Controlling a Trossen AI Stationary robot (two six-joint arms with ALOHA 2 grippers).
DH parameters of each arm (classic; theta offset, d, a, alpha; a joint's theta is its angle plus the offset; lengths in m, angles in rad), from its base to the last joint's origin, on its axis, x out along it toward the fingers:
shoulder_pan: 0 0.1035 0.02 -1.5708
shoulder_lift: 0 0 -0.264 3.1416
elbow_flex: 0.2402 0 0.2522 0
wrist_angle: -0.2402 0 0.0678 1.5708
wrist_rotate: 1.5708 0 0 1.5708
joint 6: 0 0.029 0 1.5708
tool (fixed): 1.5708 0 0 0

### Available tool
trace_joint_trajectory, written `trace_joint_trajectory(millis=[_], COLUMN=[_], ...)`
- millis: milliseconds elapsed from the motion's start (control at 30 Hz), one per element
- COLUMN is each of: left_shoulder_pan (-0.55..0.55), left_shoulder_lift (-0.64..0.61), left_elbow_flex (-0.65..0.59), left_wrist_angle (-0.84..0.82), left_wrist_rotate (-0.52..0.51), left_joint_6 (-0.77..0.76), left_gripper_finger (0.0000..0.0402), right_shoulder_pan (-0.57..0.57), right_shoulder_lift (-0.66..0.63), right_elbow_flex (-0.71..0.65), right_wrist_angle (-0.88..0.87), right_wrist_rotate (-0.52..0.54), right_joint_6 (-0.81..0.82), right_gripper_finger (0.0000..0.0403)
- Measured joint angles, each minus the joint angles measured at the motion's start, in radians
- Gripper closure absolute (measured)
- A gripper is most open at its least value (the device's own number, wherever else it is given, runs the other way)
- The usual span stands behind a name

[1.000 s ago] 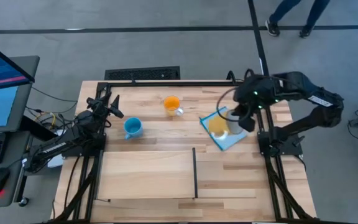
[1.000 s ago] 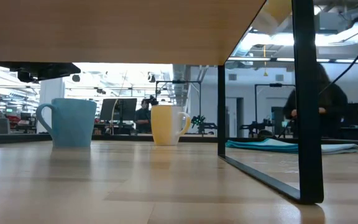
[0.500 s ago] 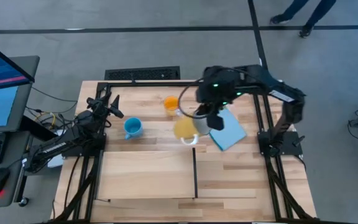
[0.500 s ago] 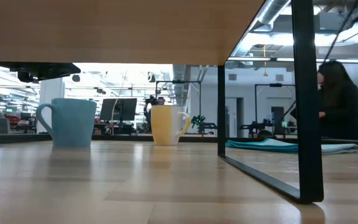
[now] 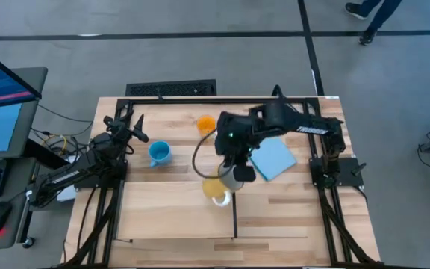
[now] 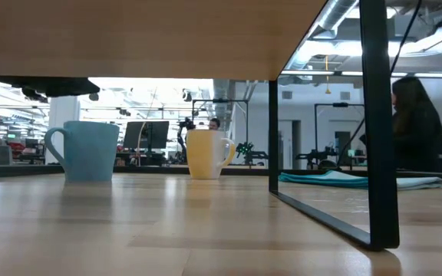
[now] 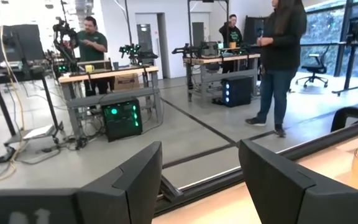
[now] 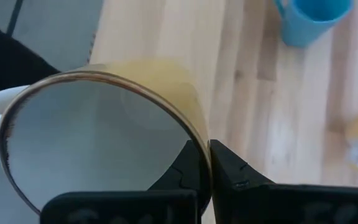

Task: Stack small to large cups/mugs on shelf
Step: Put the yellow mug on the shelf

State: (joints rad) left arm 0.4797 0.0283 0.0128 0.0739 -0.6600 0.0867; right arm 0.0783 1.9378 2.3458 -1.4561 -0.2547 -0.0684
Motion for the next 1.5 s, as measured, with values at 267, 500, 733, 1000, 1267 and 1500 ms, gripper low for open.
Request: trace_joint_trajectory(millis=[267,500,733,1000,1267,1500], left_shoulder_pan=[0.0,0.0,0.0,0.0,0.0,0.0], left_shoulder_lift=[0.017,0.024,0.028,0.039,0.042,0.042], left_elbow_flex=[0.0,0.0,0.0,0.0,0.0,0.0], left_wrist_angle=[0.0,0.0,0.0,0.0,0.0,0.0], left_wrist_rotate=[0.001,0.0,-0.004,-0.004,-0.006,-0.006], left_joint_6=[0.007,0.008,0.008,0.064,0.067,0.067], left_gripper_finger=[0.0195,0.0195,0.0195,0.0195,0.0195,0.0195], right_shoulder_pan=[0.071,0.1,0.118,0.125,0.127,0.127], right_shoulder_lift=[0.033,0.089,0.124,0.121,0.119,0.119], right_elbow_flex=[0.001,0.001,0.002,0.001,0.008,0.01], right_wrist_angle=[-0.031,-0.083,-0.062,-0.044,-0.03,-0.035], right_wrist_rotate=[0.076,0.081,0.076,0.076,0.073,0.069], right_joint_6=[0.135,0.174,0.151,0.156,0.149,0.147], right_gripper_finger=[0.038,0.038,0.038,0.038,0.038,0.0356])
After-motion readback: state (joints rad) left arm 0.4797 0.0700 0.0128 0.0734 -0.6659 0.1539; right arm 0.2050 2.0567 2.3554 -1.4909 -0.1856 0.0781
